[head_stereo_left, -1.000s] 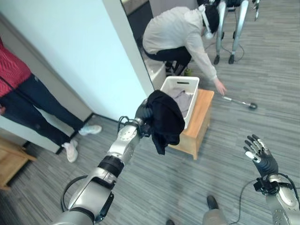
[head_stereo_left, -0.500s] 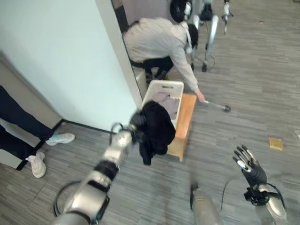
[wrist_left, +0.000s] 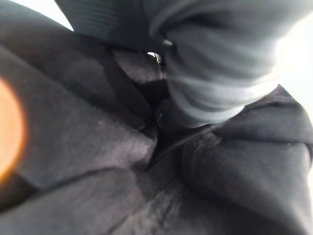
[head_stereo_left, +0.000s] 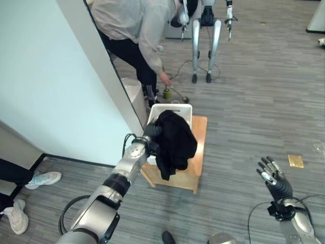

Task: Pick up bed clothes into laundry basket.

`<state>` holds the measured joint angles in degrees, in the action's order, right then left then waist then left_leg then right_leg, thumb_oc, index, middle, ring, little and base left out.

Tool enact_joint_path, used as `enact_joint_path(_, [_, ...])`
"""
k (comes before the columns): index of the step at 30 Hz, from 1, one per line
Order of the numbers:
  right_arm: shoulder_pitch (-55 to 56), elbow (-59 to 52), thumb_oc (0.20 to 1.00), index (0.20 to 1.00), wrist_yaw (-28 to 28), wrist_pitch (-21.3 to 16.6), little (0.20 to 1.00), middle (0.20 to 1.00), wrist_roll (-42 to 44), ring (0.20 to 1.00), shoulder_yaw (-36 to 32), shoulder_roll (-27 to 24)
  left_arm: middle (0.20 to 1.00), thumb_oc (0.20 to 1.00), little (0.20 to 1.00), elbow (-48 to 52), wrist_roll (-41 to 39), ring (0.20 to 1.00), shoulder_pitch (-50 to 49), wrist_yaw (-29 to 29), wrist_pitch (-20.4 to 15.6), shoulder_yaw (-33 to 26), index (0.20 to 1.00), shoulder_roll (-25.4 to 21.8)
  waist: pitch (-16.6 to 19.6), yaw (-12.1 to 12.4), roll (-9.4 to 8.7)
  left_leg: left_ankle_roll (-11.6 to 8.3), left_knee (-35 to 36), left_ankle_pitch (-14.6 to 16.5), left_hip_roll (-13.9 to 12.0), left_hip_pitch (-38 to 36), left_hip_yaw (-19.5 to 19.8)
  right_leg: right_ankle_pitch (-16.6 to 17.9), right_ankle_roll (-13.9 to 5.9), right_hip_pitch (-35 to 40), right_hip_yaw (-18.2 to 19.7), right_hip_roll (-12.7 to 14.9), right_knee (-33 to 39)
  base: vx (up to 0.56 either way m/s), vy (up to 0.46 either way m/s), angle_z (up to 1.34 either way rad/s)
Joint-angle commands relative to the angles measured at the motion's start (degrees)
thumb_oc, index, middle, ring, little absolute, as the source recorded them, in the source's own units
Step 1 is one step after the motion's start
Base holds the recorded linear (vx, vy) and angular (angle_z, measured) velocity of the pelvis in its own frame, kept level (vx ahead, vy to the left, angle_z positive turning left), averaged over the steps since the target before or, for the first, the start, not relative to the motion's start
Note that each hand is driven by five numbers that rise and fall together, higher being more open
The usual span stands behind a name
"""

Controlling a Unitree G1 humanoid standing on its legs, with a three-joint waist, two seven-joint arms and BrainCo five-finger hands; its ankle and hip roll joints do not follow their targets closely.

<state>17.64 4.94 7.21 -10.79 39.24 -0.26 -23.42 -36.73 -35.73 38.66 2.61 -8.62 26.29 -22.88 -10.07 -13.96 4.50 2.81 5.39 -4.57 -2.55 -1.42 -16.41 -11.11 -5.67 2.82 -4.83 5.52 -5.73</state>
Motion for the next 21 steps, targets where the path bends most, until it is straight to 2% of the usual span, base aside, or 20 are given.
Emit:
enact_joint_path(1, [-3.0, -2.0, 1.000, 1.000, 2.0, -2.6, 1.000, 1.000, -0.5, 1.000, -2.3, -0.8, 0.200, 0.200, 0.200, 1.7, -0.3, 0.200, 6.4, -1.2, -5.3, -4.5, 0.200, -5.2, 2.8, 2.8, -3.03, -8.26, -0.4, 2.7, -3.9, -3.8, -1.7, 12.3, -3.40, -1.8, 1.7, 5.0, 7.4, 0.08, 0.017, 0.35])
enact_joint_path(5, [-2.6, -1.5, 1.000, 1.000, 1.9, -2.7, 1.000, 1.000, -0.8, 1.000, -2.6, -0.6, 0.200, 0.200, 0.200, 1.9, -0.9, 0.200, 10.7, -2.3, -6.0, -4.0, 0.200, -6.9, 3.4, 3.2, -3.13, -8.09, -0.4, 3.2, -3.7, -3.6, -1.6, 12.9, -4.08, -1.7, 1.1, 5.0, 8.3, 0.05, -0.002, 0.30])
enact_joint_path(7, [-2.0, -0.9, 1.000, 1.000, 2.2, -2.7, 1.000, 1.000, -0.8, 1.000, -3.0, -0.5, 0.200, 0.200, 0.200, -1.1, -1.5, 0.200, 18.9, -3.1, -6.5, -1.4, 0.200, -9.1, 4.1, 2.9, -2.92, -8.19, -0.4, 3.3, -3.4, -3.3, -1.4, 13.5, -4.70, -1.2, 0.3, 5.2, 9.2, 0.08, -0.006, 0.07])
enact_joint_path(10, [-2.3, -0.3, 1.000, 1.000, 2.5, -2.7, 1.000, 1.000, -0.7, 1.000, -2.3, -0.8, 0.200, 0.200, 0.200, -6.3, -2.1, 0.200, 25.8, -4.0, -6.7, 0.6, 0.200, -9.7, 4.4, 2.2, -2.75, -8.24, -0.4, 3.3, -3.2, -3.1, -1.4, 13.9, -5.18, -1.2, -0.1, 5.5, 9.3, 0.05, 0.018, 0.11])
enact_joint_path(17, [-2.9, -1.1, 1.000, 1.000, 4.5, -1.5, 1.000, 1.000, -1.0, 1.000, 0.6, -1.3, 0.200, 0.200, 0.200, -20.2, -1.7, 0.200, 38.7, -4.4, -5.8, 3.3, 0.200, -13.1, 4.5, 0.4, -2.65, -8.63, -0.4, 3.3, -3.1, -1.7, -3.0, 15.3, -6.08, -3.0, 0.5, 5.6, 10.4, 0.05, 0.020, -0.13])
enact_joint_path(19, [-3.7, -0.9, 1.000, 1.000, 4.3, -1.6, 1.000, 1.000, -0.8, 1.000, 0.6, -1.5, 0.200, 0.200, 0.200, -21.5, -2.0, 0.200, 41.2, -4.6, -5.7, 3.7, 0.200, -15.4, 3.9, -0.3, -2.57, -8.55, -0.4, 3.4, -2.9, -1.0, -3.7, 15.8, -6.51, -4.4, 1.7, 5.6, 10.3, 0.00, 0.040, -0.10])
enact_joint_path(21, [-3.7, -0.9, 1.000, 1.000, 4.3, -1.5, 1.000, 1.000, -0.8, 1.000, 0.5, -1.5, 0.200, 0.200, 0.200, -21.5, -2.1, 0.200, 41.6, -4.4, -5.6, 3.9, 0.200, -15.6, 3.8, -0.3, -2.58, -8.49, -0.4, 3.5, -2.8, -0.9, -3.9, 15.9, -6.51, -4.7, 1.9, 5.7, 10.3, 0.00, 0.025, -0.05])
